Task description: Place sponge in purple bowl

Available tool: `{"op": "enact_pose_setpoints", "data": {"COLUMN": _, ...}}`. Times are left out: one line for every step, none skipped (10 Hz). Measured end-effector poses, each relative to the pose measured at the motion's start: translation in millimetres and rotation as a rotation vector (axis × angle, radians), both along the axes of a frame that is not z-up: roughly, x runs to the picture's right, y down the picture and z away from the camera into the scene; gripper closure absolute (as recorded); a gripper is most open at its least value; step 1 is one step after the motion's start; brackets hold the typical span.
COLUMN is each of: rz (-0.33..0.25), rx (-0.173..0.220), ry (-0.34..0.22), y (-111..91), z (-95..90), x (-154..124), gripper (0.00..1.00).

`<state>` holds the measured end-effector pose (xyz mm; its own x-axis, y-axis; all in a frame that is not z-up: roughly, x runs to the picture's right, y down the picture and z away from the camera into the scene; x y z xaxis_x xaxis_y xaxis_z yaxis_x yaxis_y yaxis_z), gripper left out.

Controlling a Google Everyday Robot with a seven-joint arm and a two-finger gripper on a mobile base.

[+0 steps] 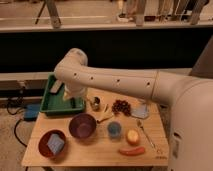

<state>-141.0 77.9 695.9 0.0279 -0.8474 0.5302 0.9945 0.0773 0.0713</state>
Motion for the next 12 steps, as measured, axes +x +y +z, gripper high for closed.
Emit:
{"op": "enact_pose_setpoints", "data": {"rz": -0.094, "rx": -0.025, "ry": -0.069, "y": 32.2, "z": -4.3, "x": -12.0, "gripper": 0.20}}
{"op": "enact_pose_setpoints", "data": {"rz": -0.161, "rx": -0.045, "ry": -0.122, "y": 53.1, "z": -6.3, "x": -24.2, "gripper": 0.20}}
{"op": "enact_pose_setpoints", "data": {"rz": -0.241, "rx": -0.060, "ry": -0.184, "y": 72.2, "z": -7.5, "x": -41.1, "gripper": 0.20}}
{"op": "enact_pose_setpoints", "data": {"rz": -0.327, "rx": -0.069, "ry": -0.250, "y": 85.6, "z": -7.7, "x": -58.9, "gripper": 0.20}}
{"op": "enact_pose_setpoints", "data": {"rz": -0.427, "rx": -0.075, "ry": -0.317, "y": 96.4, "z": -5.8, "x": -77.2, "gripper": 0.20}}
{"op": "enact_pose_setpoints", "data": {"rz": -0.531, "rx": -0.092, "ry": -0.385, "y": 108.3, "z": -4.6, "x": -94.4, "gripper": 0.20}}
{"op": "enact_pose_setpoints", "data": {"rz": -0.592, "rx": -0.110, "ry": -0.428, "y": 116.3, "z": -4.2, "x": -104.1, "gripper": 0.20}}
{"op": "enact_pose_setpoints", "data": {"rz": -0.644, "rx": -0.140, "ry": -0.455, "y": 126.4, "z": -2.8, "x": -110.8, "gripper": 0.20}}
{"op": "enact_pose_setpoints", "data": {"rz": -0.675, "rx": -0.160, "ry": -0.471, "y": 134.6, "z": -2.5, "x": -118.0, "gripper": 0.20}}
{"op": "enact_pose_setpoints", "data": {"rz": -0.699, "rx": -0.178, "ry": -0.472, "y": 138.6, "z": -4.6, "x": -120.4, "gripper": 0.20}}
{"op": "enact_pose_setpoints", "data": {"rz": -0.717, "rx": -0.192, "ry": -0.460, "y": 141.2, "z": -7.4, "x": -119.8, "gripper": 0.20}}
{"op": "enact_pose_setpoints", "data": {"rz": -0.716, "rx": -0.204, "ry": -0.439, "y": 143.8, "z": -8.5, "x": -119.6, "gripper": 0.20}}
